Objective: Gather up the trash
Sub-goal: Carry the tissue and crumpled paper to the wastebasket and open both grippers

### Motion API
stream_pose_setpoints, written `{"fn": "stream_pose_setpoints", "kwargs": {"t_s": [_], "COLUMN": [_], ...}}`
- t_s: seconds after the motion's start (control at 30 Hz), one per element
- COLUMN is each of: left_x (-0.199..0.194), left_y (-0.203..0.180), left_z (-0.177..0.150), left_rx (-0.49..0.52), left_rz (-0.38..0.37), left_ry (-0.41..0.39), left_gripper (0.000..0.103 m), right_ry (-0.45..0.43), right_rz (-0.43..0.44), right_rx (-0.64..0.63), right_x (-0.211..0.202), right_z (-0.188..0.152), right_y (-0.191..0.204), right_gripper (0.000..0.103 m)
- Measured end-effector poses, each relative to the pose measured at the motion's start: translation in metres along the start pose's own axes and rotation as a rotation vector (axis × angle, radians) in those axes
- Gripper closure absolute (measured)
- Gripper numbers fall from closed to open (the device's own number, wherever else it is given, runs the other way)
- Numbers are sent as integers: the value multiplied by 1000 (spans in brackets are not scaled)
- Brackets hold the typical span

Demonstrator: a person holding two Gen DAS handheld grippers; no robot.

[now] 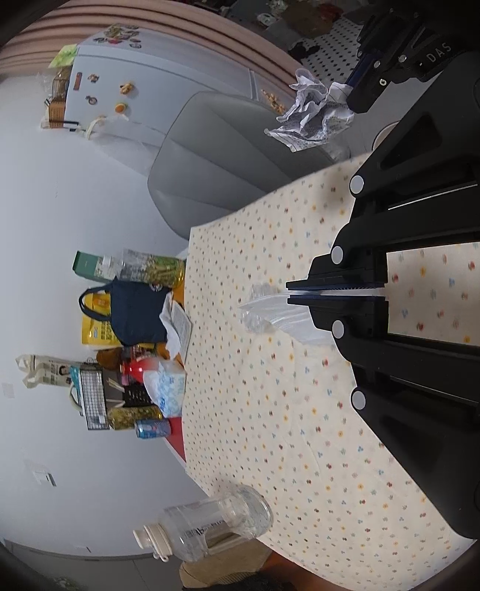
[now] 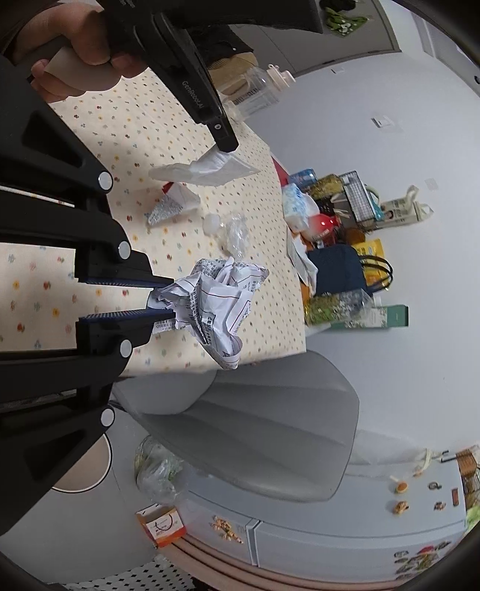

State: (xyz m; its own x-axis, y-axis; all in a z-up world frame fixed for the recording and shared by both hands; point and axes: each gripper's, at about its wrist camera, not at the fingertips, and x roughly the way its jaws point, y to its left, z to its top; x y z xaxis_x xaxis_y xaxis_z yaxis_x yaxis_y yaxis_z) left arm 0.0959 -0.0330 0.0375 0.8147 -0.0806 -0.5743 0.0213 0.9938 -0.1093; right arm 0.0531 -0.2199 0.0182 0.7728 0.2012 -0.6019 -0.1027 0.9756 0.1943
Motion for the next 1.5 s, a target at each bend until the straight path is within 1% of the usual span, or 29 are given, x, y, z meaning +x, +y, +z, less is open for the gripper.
{"fn": "stream_pose_setpoints", "kwargs": {"t_s": [0.17,0.23,0.3,0.47,0.63,0.73,0.87,1.03,1.1,1.27,1.4,1.5], "left_x": [-3,-9,-13,-15,-11,-7,5,20,25,40,50,61], "left_y": [-35,-49,-58,-75,-95,-111,-141,-188,-209,-255,-283,-299], "left_z": [4,5,6,2,0,0,1,-4,-9,-27,-42,-51], "left_rx": [34,65,76,94,107,128,176,233,263,306,343,353], "left_rz": [-54,-66,-78,-109,-141,-166,-203,-248,-263,-306,-315,-329], "left_ry": [-16,-40,-50,-44,-42,-39,-23,-3,4,51,70,99], "left_gripper": [100,100,100,100,100,100,100,100,100,100,100,100], "right_ry": [-43,-45,-48,-73,-94,-93,-80,-69,-64,-57,-61,-78], "right_rz": [-27,-35,-45,-76,-139,-172,-209,-241,-246,-262,-283,-301], "right_rx": [22,29,39,48,44,64,108,176,194,242,292,333], "right_x": [-22,-26,-30,-46,-65,-69,-68,-66,-64,-64,-64,-62], "right_z": [2,1,-2,-5,-5,-9,-17,-29,-35,-46,-52,-56], "right_y": [-23,-31,-39,-55,-76,-95,-126,-166,-177,-204,-229,-247], "right_gripper": [91,91,91,91,91,91,91,91,91,91,91,91]}}
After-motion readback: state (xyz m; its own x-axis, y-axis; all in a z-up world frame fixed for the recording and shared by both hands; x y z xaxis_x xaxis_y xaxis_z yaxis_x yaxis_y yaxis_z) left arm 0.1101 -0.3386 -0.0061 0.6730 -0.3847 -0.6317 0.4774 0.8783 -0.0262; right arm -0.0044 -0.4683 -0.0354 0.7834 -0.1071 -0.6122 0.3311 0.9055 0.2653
